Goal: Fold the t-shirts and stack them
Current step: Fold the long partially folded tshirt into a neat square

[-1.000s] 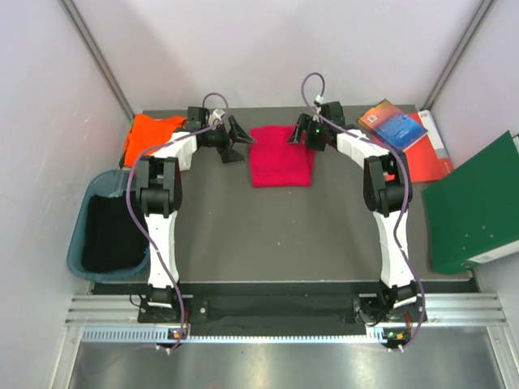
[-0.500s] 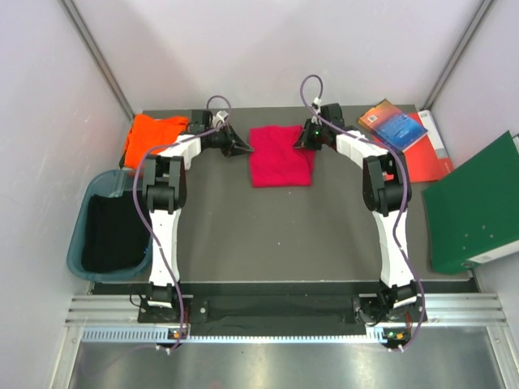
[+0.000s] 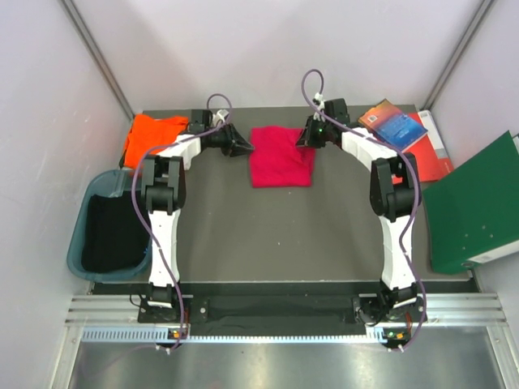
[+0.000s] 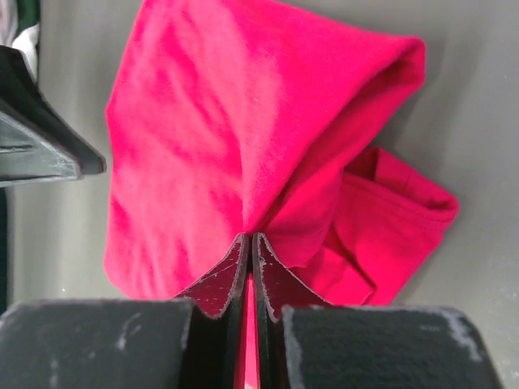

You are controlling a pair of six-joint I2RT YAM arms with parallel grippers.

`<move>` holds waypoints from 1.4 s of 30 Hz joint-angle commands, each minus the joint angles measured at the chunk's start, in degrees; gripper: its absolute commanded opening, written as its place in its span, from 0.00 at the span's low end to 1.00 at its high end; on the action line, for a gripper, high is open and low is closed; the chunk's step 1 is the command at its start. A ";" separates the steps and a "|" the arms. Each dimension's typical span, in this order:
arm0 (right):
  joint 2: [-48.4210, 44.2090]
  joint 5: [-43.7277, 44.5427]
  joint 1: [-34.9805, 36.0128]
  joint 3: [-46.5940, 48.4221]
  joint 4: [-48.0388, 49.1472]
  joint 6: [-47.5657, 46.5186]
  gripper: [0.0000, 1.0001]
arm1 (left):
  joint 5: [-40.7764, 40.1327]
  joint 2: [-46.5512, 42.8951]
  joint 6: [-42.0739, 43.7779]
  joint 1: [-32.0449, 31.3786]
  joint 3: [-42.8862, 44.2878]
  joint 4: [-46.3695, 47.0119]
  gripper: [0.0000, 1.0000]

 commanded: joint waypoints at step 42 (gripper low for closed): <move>-4.36 -7.07 -0.32 -1.16 -9.51 -5.47 0.00 | -0.82 -3.55 3.47 -2.24 6.39 -6.29 0.00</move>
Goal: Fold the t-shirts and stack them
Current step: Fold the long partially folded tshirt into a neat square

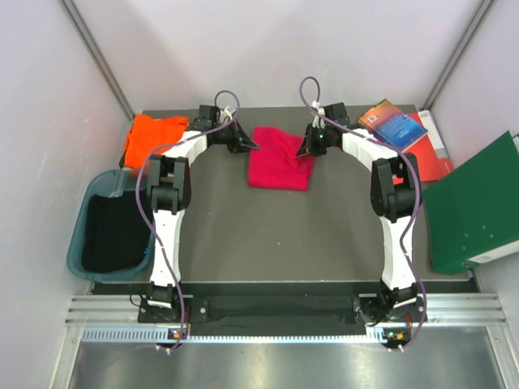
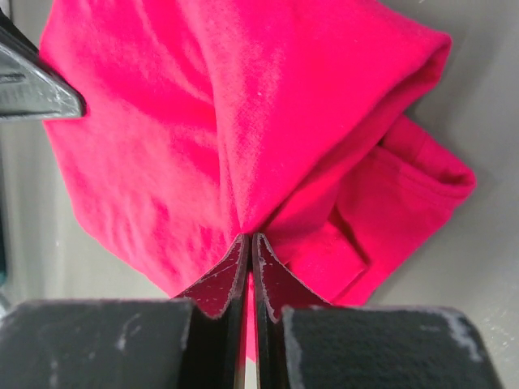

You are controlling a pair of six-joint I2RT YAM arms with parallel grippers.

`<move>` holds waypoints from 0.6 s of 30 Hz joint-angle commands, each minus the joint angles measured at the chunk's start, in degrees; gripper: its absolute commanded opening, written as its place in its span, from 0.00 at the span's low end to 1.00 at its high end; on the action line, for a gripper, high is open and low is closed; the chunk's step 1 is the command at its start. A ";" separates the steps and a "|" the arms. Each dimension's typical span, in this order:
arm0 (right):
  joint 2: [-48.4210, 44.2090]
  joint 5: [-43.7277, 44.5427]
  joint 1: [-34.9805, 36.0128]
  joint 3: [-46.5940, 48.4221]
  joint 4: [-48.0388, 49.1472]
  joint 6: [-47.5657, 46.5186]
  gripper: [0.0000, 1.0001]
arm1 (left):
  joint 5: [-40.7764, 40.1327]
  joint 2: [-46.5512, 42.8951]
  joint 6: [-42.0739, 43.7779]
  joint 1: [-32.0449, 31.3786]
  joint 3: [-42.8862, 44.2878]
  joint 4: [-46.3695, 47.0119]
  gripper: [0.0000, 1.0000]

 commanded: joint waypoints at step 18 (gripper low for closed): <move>2.46 2.47 -2.32 -2.20 -17.35 -2.70 0.02 | -7.76 -9.60 12.47 0.23 -1.05 -13.87 0.99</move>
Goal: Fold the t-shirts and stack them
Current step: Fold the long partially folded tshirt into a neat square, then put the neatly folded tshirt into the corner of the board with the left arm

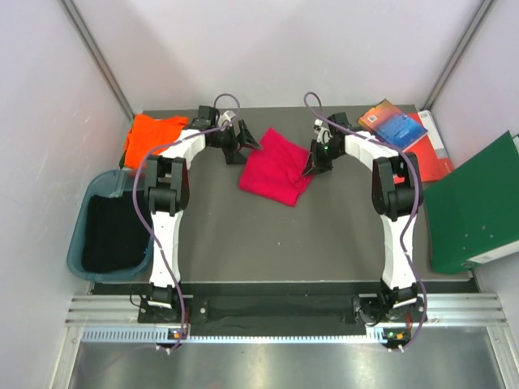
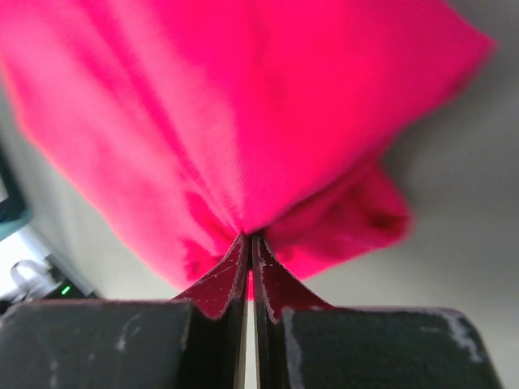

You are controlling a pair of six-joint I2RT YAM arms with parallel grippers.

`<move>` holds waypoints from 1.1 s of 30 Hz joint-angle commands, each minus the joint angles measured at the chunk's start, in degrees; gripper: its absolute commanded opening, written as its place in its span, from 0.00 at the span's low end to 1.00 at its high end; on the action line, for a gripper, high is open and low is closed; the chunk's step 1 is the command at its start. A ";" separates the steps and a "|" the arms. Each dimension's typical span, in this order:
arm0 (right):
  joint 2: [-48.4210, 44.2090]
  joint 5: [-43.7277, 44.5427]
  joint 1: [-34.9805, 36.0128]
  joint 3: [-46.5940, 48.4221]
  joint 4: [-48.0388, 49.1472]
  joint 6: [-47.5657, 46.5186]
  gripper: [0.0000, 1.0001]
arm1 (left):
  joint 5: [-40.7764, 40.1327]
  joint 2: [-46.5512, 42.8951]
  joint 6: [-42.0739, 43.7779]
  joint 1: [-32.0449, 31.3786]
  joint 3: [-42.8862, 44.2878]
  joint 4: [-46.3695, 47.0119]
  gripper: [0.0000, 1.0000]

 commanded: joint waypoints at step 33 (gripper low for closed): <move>0.24 10.67 7.00 21.97 -0.20 -3.92 1.00 | -48.55 -12.40 18.61 6.25 11.70 -21.11 0.99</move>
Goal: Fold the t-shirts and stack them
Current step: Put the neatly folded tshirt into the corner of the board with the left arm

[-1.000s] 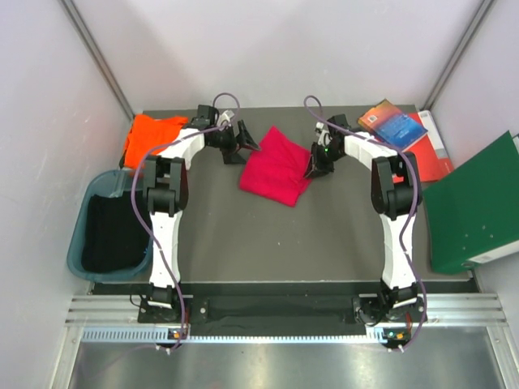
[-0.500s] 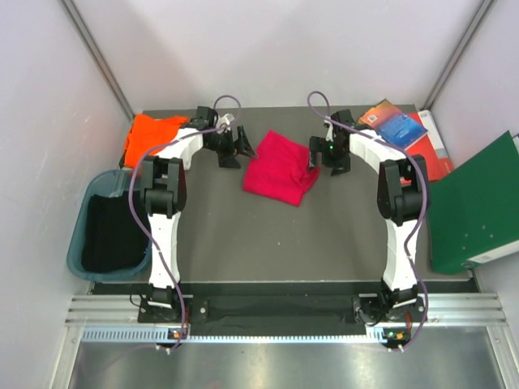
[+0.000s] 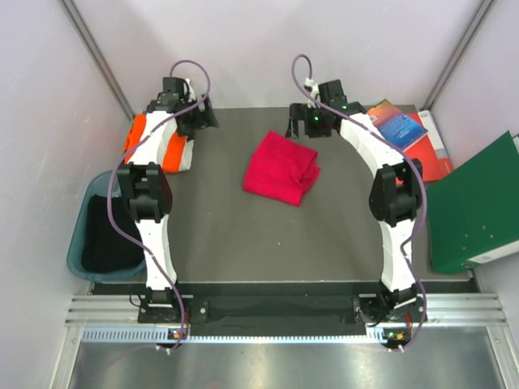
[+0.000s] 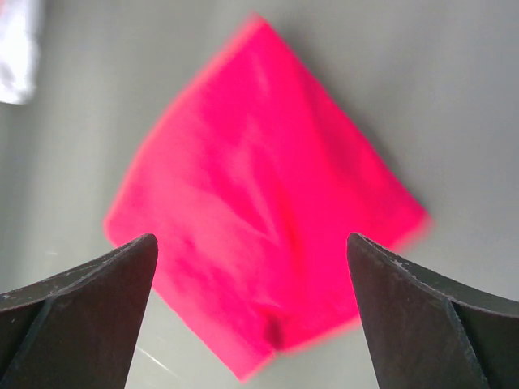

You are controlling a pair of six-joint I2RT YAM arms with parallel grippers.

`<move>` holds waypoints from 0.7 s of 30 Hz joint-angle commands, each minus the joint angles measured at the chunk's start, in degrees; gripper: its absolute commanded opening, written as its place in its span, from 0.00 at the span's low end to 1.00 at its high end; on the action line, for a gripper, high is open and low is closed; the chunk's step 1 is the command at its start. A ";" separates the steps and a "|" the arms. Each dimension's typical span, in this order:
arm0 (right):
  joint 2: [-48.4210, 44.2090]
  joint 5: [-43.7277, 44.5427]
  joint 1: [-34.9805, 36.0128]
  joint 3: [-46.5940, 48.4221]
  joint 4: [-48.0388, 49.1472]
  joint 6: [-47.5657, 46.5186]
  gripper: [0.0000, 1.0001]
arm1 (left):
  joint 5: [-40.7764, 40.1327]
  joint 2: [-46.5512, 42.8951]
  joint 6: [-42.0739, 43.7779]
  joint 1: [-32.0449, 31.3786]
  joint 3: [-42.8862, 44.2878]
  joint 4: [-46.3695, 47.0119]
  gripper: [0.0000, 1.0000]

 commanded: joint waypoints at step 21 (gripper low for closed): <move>1.30 -5.96 1.25 -1.66 1.46 0.82 1.00 | -53.38 12.70 14.46 -6.09 6.35 -14.51 0.99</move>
